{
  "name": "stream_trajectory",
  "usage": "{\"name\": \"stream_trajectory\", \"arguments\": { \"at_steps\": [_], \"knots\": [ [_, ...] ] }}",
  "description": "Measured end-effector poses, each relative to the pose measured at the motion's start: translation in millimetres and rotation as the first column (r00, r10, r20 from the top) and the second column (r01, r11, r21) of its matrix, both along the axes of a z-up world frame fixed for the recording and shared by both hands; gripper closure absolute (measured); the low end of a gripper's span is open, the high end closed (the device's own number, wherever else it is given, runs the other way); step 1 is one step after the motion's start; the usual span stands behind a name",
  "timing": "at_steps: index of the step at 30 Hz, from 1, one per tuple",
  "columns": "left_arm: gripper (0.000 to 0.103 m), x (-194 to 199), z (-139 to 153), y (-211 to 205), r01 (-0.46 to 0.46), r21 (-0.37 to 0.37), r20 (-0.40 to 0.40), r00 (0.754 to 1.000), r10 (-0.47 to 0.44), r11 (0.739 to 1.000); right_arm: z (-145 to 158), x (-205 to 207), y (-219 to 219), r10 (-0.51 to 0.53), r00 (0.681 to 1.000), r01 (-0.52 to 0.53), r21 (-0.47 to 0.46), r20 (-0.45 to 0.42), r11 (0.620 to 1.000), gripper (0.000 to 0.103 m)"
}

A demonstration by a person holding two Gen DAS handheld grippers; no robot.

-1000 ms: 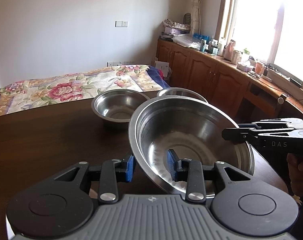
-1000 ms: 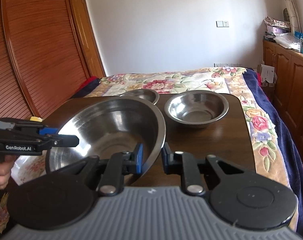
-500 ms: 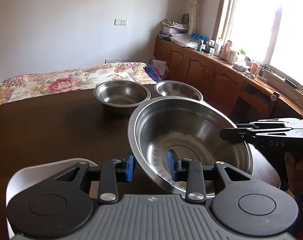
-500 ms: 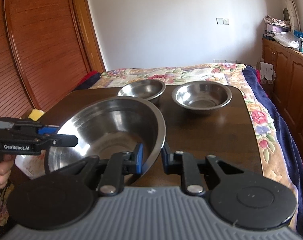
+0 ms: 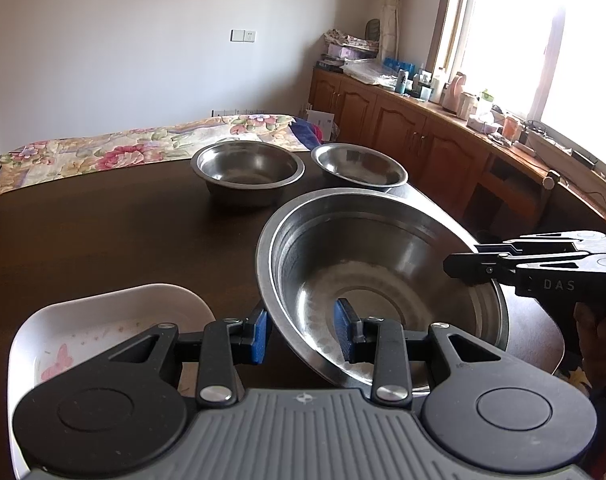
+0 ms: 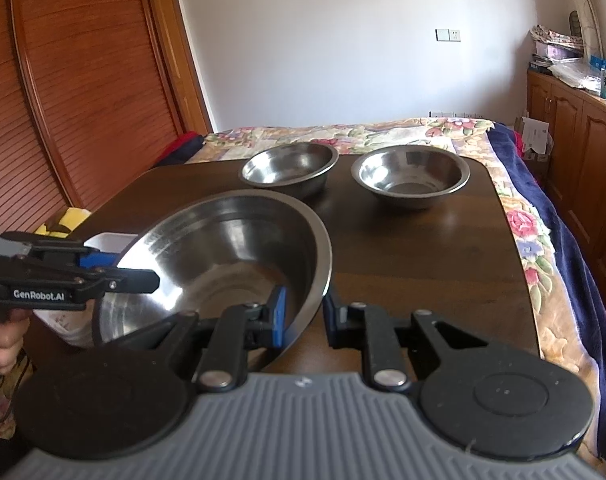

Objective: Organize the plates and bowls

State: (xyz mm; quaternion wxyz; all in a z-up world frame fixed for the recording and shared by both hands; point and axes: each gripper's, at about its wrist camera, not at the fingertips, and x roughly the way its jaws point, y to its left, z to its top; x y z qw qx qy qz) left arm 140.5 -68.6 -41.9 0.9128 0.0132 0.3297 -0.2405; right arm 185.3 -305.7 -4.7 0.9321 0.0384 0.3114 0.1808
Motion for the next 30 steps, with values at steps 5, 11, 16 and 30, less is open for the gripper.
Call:
{"name": "stream_trajectory", "arguments": {
  "at_steps": [5,11,16,30],
  "knots": [
    [0.041,-0.7,-2.1,-0.2,0.006,0.008,-0.01,1.0,-0.006,1.0,-3.0,-2.4,1.5,0.003,1.0,-0.003,-0.002,-0.007,1.0,0.081],
    [0.041,-1.7,-6.6,-0.4,0.01,0.022,-0.02,1.0,-0.01,1.0,-6.7,-4.3,3.0,0.007,1.0,-0.007,0.004,-0.02,1.0,0.08],
    [0.041,-1.1,-8.3,0.3,0.017,0.021,-0.022,1.0,-0.016,1.0,-6.6,-3.8,2.7,0.011,1.0,-0.01,0.01,-0.021,1.0,0.078],
    [0.027,2.0,6.2,12.9,-0.009,0.003,0.014,1.0,0.009,1.0,17.9,-6.3,-16.6,-0.024,0.999,0.024,-0.013,0.032,1.0,0.07]
  ]
}}
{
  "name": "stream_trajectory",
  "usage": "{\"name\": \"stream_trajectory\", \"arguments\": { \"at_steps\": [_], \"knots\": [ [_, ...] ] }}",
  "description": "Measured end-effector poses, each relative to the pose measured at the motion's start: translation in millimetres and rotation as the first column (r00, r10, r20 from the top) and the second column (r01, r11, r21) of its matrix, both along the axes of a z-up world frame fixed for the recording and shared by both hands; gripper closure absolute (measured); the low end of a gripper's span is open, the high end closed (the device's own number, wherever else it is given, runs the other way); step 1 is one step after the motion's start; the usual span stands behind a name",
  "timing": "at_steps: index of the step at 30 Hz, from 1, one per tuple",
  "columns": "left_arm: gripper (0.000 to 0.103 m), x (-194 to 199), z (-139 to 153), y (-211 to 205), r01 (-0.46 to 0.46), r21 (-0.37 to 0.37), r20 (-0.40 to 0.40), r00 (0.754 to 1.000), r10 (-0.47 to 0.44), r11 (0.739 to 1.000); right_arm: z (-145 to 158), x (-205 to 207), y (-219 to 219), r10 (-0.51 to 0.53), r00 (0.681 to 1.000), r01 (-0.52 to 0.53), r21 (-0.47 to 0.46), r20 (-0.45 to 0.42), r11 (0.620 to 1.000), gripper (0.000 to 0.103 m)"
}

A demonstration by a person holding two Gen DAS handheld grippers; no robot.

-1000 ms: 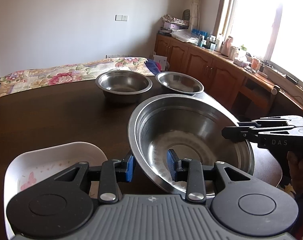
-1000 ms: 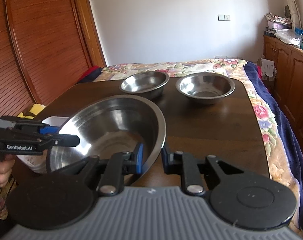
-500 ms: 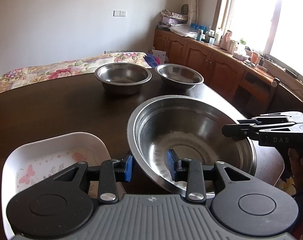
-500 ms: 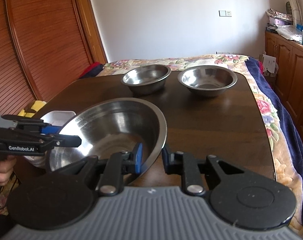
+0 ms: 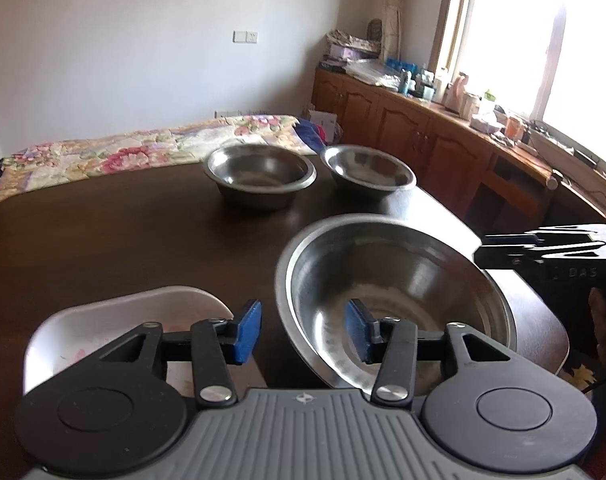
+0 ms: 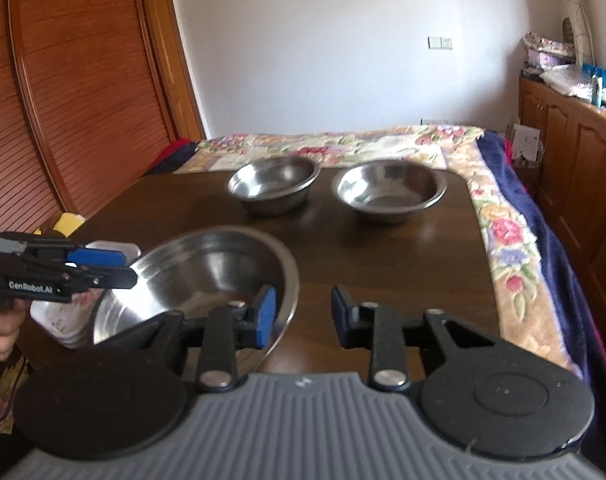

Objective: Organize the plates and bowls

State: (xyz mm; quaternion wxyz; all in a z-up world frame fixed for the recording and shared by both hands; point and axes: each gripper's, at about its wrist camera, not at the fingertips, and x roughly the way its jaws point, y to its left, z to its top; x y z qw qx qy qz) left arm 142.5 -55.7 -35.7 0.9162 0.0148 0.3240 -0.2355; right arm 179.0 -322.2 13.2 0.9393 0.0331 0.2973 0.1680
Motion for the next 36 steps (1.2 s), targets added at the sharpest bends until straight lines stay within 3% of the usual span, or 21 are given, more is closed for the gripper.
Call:
{"name": "stream_trajectory", "arguments": {
  "at_steps": [13,22,36],
  "knots": [
    [0.026,19.6,33.9,17.5,-0.066,0.011,0.088,0.994,0.064,0.998,41.1,22.5,-10.9,0.017,0.995,-0.011,-0.066,0.098,0.998,0.07],
    [0.024,58.8,46.6,9.1,-0.104,0.071,0.128,0.987,0.094,0.992,51.7,67.8,0.5,0.063,0.993,-0.052,-0.102,0.104,0.993,0.066],
    [0.024,108.5,43.9,-1.8,-0.131,0.111,0.113,0.986,0.119,0.985,51.0,119.9,17.6,0.13,0.989,-0.121,-0.116,0.07,0.986,0.063]
  ]
}}
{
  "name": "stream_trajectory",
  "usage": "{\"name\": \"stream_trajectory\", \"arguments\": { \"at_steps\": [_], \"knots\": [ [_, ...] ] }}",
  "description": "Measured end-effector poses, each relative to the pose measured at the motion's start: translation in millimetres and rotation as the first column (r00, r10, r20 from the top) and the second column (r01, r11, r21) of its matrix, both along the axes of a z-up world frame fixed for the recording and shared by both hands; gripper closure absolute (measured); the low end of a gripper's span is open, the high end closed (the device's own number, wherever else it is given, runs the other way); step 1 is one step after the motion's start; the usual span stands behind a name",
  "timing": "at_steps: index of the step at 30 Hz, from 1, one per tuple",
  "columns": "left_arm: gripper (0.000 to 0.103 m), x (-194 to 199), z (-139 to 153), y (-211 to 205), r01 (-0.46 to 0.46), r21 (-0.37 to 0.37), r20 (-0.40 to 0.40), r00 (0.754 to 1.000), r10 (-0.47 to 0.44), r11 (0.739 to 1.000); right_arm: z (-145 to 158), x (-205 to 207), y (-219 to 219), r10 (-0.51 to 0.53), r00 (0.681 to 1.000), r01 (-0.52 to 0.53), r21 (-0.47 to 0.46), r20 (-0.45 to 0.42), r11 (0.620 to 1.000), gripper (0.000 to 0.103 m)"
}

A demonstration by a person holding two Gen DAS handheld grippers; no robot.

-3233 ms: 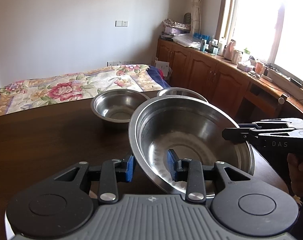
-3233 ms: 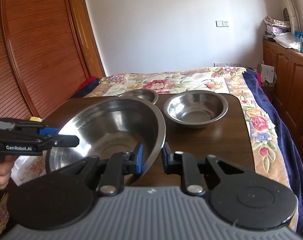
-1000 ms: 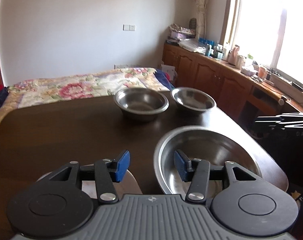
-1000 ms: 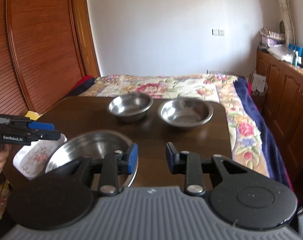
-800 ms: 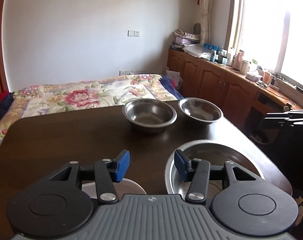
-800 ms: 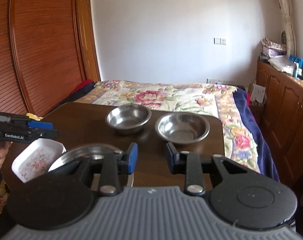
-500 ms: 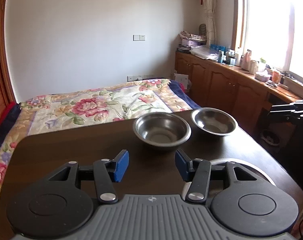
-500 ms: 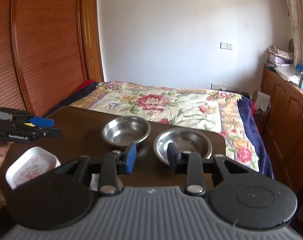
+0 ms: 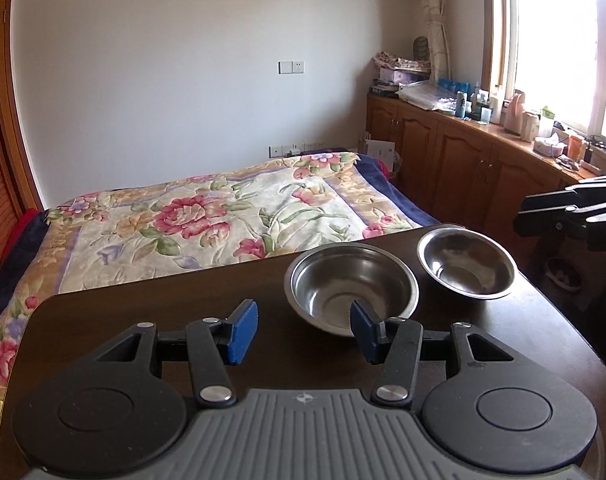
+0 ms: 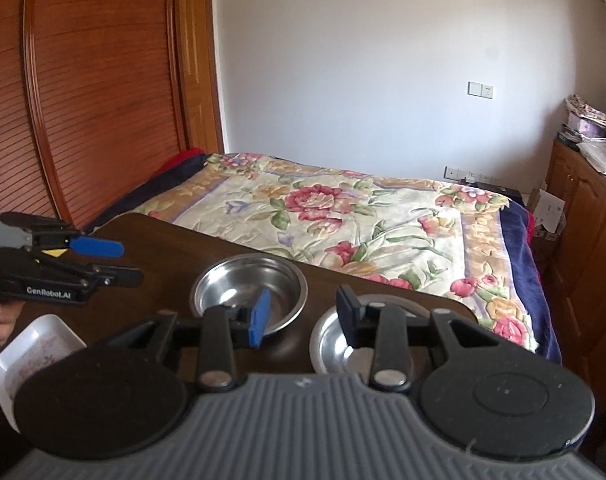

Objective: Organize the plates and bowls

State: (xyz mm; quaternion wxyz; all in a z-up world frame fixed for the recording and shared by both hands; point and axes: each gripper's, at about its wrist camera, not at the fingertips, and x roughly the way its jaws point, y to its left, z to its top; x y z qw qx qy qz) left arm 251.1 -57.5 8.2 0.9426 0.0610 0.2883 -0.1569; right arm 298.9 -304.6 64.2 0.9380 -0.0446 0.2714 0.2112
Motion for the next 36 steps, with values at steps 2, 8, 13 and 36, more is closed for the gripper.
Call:
{"name": "stream_trajectory", "arguments": {
  "at_steps": [2,8,13,36],
  "knots": [
    [0.024,4.4,-1.6,-1.8,-0.001,0.006,-0.004,1.0,0.001,1.0,-0.3,6.9,1.6,0.009,1.0,-0.009,0.0,-0.009,1.0,0.059],
    [0.024,20.4,-4.0,-5.0,-0.011,0.013,-0.013,1.0,0.011,1.0,-3.4,25.7,10.1,0.024,0.999,-0.024,-0.012,-0.033,1.0,0.056],
    [0.02,34.5,-7.4,-7.9,-0.013,0.012,-0.022,1.0,0.014,1.0,-11.9,43.0,18.7,0.041,0.997,-0.042,-0.023,-0.066,0.999,0.05],
    [0.043,79.2,-47.3,-10.7,-0.001,-0.03,-0.17,0.986,-0.005,1.0,-61.4,92.2,60.0,0.095,0.968,-0.131,-0.145,-0.23,0.981,0.055]
  ]
}}
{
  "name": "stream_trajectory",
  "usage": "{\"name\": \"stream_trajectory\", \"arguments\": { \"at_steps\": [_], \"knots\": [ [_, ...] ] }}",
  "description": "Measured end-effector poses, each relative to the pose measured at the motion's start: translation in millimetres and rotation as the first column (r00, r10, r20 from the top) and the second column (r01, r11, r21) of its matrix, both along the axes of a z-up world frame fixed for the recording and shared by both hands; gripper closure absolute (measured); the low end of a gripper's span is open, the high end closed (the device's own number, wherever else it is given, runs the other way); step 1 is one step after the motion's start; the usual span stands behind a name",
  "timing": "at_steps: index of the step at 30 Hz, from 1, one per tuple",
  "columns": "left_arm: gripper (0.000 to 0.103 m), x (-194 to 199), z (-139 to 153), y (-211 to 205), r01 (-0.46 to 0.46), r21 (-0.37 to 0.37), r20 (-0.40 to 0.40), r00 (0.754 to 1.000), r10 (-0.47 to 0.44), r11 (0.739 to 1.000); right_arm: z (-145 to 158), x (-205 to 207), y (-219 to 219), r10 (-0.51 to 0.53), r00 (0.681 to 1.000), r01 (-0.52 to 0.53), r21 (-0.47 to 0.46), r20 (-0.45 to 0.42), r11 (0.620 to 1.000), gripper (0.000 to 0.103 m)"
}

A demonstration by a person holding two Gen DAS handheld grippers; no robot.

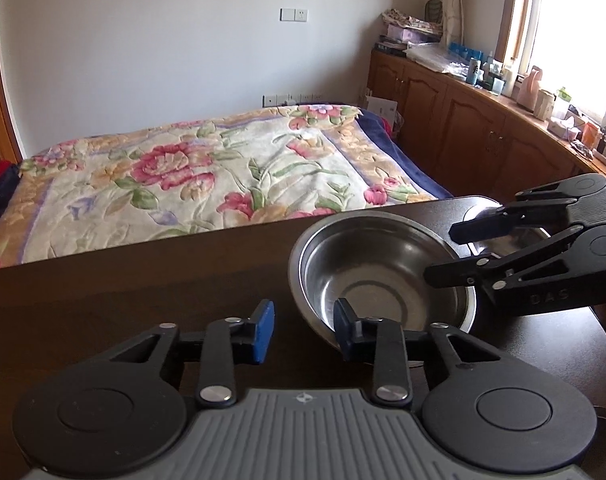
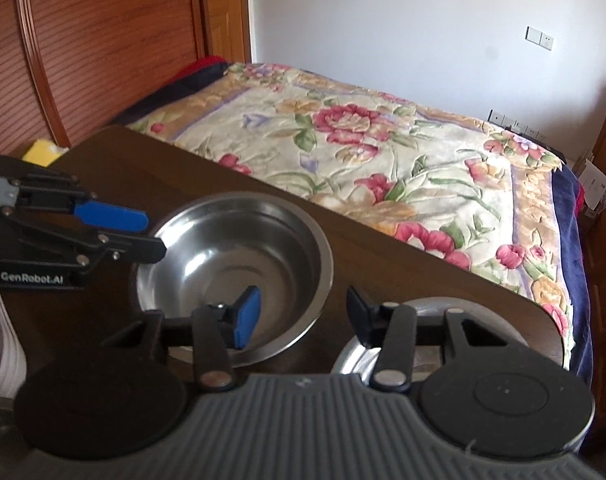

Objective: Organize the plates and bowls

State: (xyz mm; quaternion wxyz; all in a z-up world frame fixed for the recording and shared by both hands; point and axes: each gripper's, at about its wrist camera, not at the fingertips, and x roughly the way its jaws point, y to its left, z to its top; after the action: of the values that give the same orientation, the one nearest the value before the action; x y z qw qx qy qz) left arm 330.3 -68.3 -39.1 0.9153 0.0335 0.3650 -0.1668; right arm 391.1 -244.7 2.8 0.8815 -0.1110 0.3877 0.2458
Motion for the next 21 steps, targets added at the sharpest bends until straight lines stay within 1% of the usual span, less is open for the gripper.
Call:
{"name": "stream_trajectory", "arguments": {
  "at_steps": [1,3,5,6,7,10,14,18,21],
  "knots": [
    [0.043,0.6,-0.7,-0.2,0.002,-0.006,-0.004,1.0,-0.002,1.0,-1.3,0.4,1.5,0.004,1.0,-0.004,-0.009,-0.005,1.0,0.055],
    [0.045,2.2,-2.4,0.1,0.006,-0.019,-0.012,1.0,-0.006,1.0,-2.6,1.5,3.1,0.009,1.0,-0.01,-0.019,-0.011,1.0,0.061],
    [0.051,3.3,-3.9,-0.9,0.007,-0.021,-0.019,1.0,-0.007,1.0,-3.9,2.2,3.6,0.011,1.0,-0.012,-0.023,-0.023,1.0,0.069],
    [0.052,3.5,-4.9,-1.3,0.008,-0.023,-0.023,1.0,-0.008,1.0,-5.0,3.0,3.9,0.014,0.999,-0.014,-0.019,-0.029,1.0,0.071],
    [0.053,3.7,-5.5,-1.5,0.009,-0.024,-0.023,1.0,-0.009,1.0,-5.9,4.2,3.5,0.016,0.999,-0.016,-0.014,-0.035,1.0,0.078],
    [0.055,3.7,-5.6,-2.3,0.013,-0.032,-0.026,1.0,-0.013,0.999,-6.5,3.8,4.4,0.014,0.999,-0.014,-0.011,-0.034,1.0,0.081],
    [0.058,3.9,-5.7,1.1,0.003,-0.05,-0.029,1.0,-0.005,0.999,-5.1,3.7,1.3,-0.011,0.999,0.011,0.026,-0.03,1.0,0.086],
    [0.06,1.8,-4.5,6.8,-0.006,-0.096,-0.044,0.999,0.002,0.995,-2.2,1.7,-1.7,-0.029,0.999,0.03,0.053,-0.019,0.998,0.089],
    [0.062,-0.5,-1.6,9.9,-0.005,-0.115,-0.047,0.999,-0.001,0.993,2.9,-1.3,-4.1,-0.04,0.999,0.04,0.072,-0.007,0.997,0.091]
  ]
}}
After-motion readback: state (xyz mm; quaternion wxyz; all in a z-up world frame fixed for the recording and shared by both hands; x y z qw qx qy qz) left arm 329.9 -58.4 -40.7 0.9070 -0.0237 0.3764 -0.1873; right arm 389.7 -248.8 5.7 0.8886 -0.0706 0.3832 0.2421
